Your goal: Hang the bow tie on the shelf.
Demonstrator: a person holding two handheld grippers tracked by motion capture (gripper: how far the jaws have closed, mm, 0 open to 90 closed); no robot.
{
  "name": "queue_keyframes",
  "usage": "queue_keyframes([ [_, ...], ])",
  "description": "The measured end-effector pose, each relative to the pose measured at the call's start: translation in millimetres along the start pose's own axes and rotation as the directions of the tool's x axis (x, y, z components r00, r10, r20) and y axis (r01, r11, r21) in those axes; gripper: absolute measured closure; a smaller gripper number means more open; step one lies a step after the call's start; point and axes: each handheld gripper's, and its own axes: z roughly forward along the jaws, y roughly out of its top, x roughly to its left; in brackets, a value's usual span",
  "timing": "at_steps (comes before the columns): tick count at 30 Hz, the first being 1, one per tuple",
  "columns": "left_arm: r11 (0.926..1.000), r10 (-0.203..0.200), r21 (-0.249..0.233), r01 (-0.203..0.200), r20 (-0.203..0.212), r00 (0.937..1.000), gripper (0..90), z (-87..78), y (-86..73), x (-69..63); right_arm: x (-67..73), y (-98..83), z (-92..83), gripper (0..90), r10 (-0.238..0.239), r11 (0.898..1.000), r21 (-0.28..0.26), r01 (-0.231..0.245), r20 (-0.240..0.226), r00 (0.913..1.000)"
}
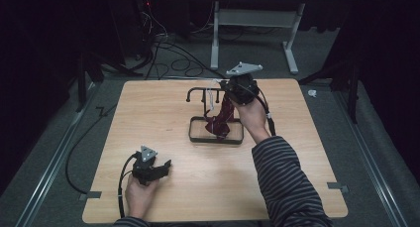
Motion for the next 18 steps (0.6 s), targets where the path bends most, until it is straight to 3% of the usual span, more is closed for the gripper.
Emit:
queue_keyframes([
  [18, 1.0000, -0.005, -0.005, 0.005, 0.002, 1.0000, 31.4, 0.2, -0.2, 0.3, 6.3, -3.8, 18.9, 88.1, -0.022, 0.998, 0.055, 0.022, 0.005, 0.9997],
])
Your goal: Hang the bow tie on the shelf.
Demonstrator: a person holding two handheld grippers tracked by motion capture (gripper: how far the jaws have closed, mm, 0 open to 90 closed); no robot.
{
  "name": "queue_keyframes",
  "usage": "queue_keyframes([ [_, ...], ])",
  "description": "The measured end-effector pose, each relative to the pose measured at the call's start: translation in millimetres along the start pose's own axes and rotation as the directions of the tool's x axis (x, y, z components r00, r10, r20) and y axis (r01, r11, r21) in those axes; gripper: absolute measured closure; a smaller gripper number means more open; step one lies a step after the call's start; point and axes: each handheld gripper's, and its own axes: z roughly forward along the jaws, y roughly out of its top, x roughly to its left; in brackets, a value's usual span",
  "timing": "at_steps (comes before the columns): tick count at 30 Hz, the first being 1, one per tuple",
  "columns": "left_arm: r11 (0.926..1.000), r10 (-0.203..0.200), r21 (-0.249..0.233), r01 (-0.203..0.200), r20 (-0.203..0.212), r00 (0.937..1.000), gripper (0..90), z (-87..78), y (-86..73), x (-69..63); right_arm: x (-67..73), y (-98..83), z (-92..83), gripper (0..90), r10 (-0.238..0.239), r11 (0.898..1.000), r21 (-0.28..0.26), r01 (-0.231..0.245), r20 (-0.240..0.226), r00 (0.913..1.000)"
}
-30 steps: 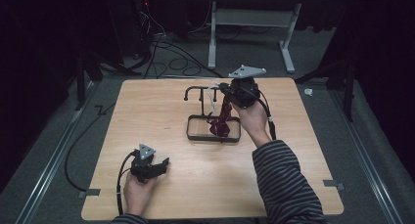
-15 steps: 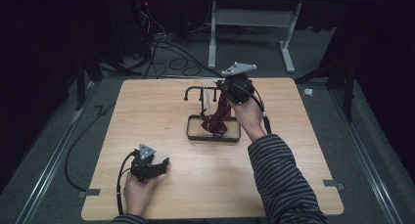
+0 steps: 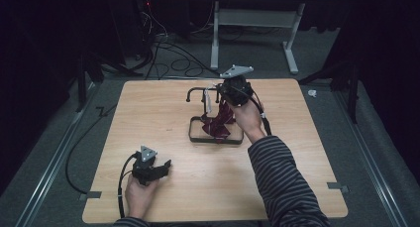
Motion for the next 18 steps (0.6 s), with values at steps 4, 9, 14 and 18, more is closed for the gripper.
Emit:
queue_keyframes([
  [4, 1.0000, -0.001, 0.000, 0.001, 0.001, 1.0000, 31.4, 0.0, 0.0, 0.2, 0.9, -2.9, 3.6, 88.0, -0.011, 1.000, 0.014, 0.010, 0.000, 0.9999],
  [9, 1.0000, 0.000, 0.000, 0.000, 0.001, 1.0000, 31.4, 0.0, 0.0, 0.2, -0.2, -5.3, 4.8, 87.7, -0.002, 1.000, 0.015, 0.002, -0.002, 1.0000],
  [14, 1.0000, 0.000, 0.000, 0.000, 0.000, 1.0000, 31.4, 0.0, 0.0, 0.0, -1.6, -5.9, 4.1, 81.2, 0.015, 1.000, 0.019, -0.015, -0.025, 0.9996],
  [18, 1.0000, 0.002, 0.004, -0.002, 0.000, 1.0000, 31.4, -0.2, 0.1, 0.0, -2.5, -7.9, 1.4, 78.1, 0.025, 1.000, 0.005, -0.024, -0.032, 0.9992],
])
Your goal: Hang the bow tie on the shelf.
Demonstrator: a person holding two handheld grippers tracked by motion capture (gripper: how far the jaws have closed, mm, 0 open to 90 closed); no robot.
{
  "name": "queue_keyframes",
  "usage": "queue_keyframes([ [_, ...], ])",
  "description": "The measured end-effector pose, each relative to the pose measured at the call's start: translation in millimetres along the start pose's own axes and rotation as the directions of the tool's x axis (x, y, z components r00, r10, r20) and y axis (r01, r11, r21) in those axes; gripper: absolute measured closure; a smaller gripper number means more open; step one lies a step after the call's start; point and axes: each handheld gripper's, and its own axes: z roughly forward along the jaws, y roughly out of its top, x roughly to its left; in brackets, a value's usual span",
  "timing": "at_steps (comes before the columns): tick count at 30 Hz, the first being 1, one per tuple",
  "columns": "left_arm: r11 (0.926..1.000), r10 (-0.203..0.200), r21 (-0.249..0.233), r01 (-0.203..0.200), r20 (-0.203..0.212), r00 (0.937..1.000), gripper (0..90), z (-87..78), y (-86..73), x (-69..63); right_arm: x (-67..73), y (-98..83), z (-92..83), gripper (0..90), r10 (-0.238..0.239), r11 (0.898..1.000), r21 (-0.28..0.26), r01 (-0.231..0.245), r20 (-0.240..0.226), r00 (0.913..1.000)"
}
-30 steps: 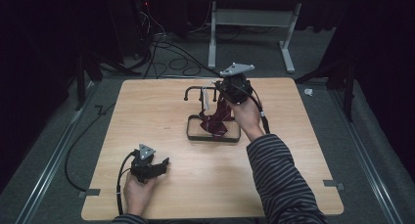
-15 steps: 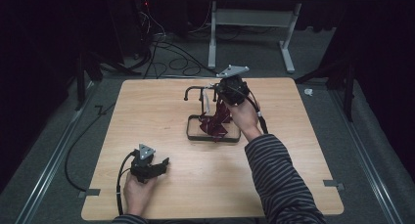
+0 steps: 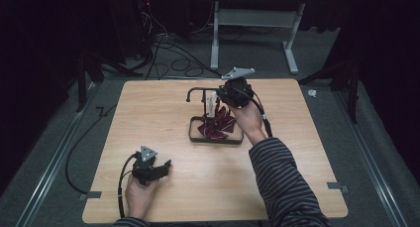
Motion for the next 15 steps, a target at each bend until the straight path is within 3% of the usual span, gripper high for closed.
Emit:
queue_keyframes([
  [15, 1.0000, 0.005, 0.000, -0.005, -0.005, 1.0000, 31.4, 0.3, 0.0, -0.7, -5.0, -14.2, -30.2, 75.4, 0.010, 0.998, -0.059, -0.011, -0.022, 0.9997],
])
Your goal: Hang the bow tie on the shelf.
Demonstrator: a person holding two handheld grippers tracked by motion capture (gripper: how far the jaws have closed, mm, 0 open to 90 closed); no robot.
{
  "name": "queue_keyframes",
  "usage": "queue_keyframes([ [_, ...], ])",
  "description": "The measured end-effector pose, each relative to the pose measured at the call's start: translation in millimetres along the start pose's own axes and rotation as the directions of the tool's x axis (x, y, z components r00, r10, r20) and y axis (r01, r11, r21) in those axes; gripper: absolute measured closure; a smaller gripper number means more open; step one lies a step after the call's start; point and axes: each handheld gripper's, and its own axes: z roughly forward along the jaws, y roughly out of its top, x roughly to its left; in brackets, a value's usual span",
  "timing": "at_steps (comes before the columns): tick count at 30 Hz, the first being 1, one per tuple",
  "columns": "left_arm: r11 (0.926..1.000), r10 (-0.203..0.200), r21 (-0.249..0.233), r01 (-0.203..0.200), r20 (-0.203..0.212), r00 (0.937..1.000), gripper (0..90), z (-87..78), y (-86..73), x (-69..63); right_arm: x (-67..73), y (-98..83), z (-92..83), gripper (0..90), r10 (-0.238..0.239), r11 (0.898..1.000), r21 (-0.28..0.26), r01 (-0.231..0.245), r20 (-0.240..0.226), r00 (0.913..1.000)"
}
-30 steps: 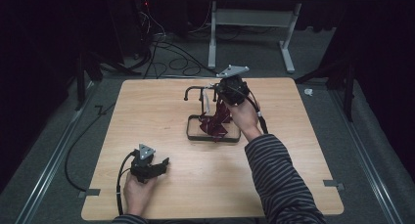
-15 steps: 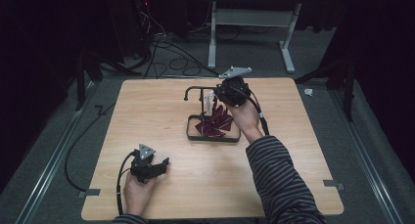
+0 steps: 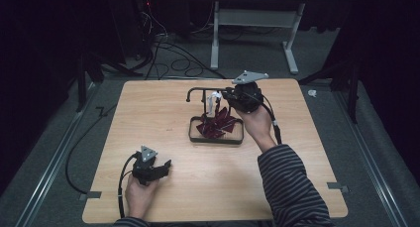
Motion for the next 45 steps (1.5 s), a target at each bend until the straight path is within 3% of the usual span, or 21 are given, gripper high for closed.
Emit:
queue_keyframes([
  [27, 1.0000, 0.000, 0.000, 0.000, 0.000, 1.0000, 31.3, 0.1, 0.1, -0.2, -22.2, -44.1, -44.6, 72.2, 0.096, 0.995, -0.030, -0.097, -0.028, 0.9950],
  [45, 1.0000, 0.005, 0.003, -0.005, -0.002, 1.0000, 31.2, 0.1, 0.2, -0.8, -34.7, -70.7, -65.9, 70.8, 0.169, 0.984, -0.049, -0.170, -0.039, 0.9849],
])
